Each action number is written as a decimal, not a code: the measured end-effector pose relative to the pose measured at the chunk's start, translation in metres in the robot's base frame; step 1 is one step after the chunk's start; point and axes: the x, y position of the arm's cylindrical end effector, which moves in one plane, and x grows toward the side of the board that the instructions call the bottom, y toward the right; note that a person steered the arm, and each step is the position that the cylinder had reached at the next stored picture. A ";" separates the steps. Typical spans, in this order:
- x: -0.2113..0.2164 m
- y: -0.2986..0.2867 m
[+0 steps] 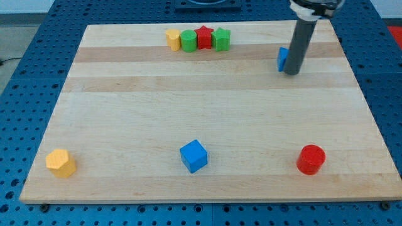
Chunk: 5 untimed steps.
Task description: Move the triangle to the top side slightly
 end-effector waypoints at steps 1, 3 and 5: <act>-0.001 -0.011; -0.038 -0.014; -0.051 -0.004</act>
